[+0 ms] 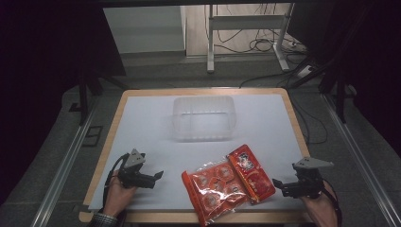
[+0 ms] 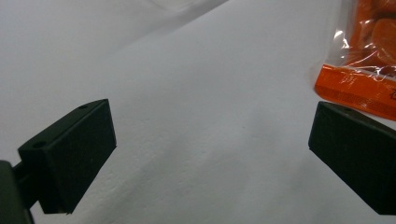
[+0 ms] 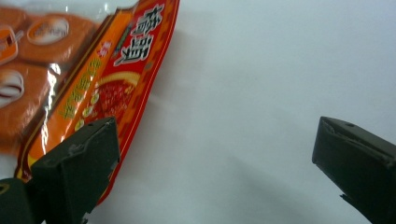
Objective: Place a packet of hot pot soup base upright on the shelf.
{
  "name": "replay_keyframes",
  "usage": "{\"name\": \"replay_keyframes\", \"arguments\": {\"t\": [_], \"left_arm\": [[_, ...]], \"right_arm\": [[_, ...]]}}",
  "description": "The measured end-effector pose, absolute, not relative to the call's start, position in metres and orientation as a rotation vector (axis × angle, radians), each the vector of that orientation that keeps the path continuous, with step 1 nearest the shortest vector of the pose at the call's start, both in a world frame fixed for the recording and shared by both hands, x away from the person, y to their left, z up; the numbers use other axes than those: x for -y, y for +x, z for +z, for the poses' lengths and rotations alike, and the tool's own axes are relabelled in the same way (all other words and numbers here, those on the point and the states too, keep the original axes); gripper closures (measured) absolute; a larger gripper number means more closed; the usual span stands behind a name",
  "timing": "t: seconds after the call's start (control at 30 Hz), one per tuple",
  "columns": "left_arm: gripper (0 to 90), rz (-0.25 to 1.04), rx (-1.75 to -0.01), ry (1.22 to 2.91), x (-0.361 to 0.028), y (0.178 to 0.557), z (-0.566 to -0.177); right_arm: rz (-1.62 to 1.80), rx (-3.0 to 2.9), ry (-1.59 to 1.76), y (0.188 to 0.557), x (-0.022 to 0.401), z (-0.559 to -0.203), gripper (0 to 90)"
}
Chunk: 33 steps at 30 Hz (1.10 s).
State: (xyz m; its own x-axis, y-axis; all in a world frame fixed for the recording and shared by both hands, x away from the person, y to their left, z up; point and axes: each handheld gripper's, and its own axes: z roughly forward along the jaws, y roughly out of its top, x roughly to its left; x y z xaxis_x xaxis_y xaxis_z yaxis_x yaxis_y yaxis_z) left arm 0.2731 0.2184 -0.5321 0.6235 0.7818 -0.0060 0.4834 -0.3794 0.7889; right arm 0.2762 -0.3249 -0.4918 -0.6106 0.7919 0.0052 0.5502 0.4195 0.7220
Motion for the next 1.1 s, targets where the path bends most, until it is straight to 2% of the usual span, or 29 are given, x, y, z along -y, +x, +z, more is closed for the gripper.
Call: {"name": "replay_keyframes", "arguments": {"t": [0.4,1.1], "left_arm": [[0.1,0.474,-0.97,2.066,-0.217,0.273,-0.534],[0.1,0.478,-0.971,2.071,-0.216,0.273,-0.534]], "right_arm": [[1.092,-2.324,1.188,0.277,0.332,-0.491,0.0],[1.106,-2.333,1.139,0.278,0.319,-0.49,0.0]]}}
